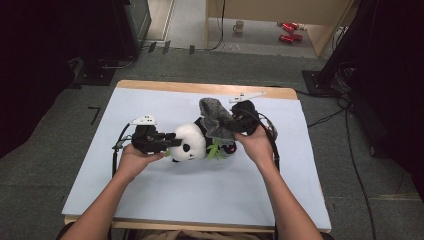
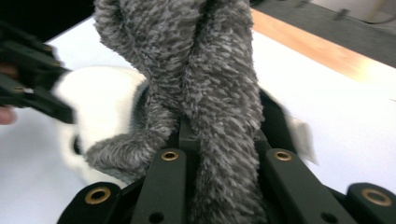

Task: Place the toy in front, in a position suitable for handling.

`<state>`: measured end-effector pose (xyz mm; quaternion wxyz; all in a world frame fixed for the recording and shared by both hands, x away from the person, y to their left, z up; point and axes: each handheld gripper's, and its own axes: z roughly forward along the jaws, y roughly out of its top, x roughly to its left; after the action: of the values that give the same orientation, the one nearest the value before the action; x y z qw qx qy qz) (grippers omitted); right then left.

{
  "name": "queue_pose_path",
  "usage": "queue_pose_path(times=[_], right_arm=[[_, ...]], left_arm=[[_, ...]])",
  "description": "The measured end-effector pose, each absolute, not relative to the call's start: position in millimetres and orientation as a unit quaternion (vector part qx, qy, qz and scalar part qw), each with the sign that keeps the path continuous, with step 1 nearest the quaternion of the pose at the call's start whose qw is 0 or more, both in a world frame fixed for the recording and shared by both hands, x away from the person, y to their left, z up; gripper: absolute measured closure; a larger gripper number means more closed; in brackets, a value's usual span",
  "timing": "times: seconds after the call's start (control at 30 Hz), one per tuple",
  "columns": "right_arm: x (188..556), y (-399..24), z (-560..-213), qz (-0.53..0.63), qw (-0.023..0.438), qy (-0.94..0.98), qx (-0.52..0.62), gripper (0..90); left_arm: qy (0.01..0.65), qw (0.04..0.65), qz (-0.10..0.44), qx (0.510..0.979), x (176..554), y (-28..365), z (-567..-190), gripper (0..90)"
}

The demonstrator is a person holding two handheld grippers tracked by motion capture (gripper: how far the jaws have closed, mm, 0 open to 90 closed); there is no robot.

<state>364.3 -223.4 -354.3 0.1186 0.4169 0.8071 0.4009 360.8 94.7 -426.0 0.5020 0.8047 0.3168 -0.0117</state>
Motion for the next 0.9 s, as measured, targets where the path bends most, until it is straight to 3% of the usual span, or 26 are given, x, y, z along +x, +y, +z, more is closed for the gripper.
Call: queue_pose_path(times=[0.77,0.9], right_arm=[[376.9,-296.4,-376.5,0.377,0.13,0.76,0.513,77.7],[372.8,-298.1,-366.5,0.396,0.138,0.75,0.511,77.7]], left_arm=[[0.335,0.503,-0.036,0.796,366.7,99.0,-427.5,66.2],[0.341,0.503,-0.041,0.793,368.3,99.8,-427.5,66.1]])
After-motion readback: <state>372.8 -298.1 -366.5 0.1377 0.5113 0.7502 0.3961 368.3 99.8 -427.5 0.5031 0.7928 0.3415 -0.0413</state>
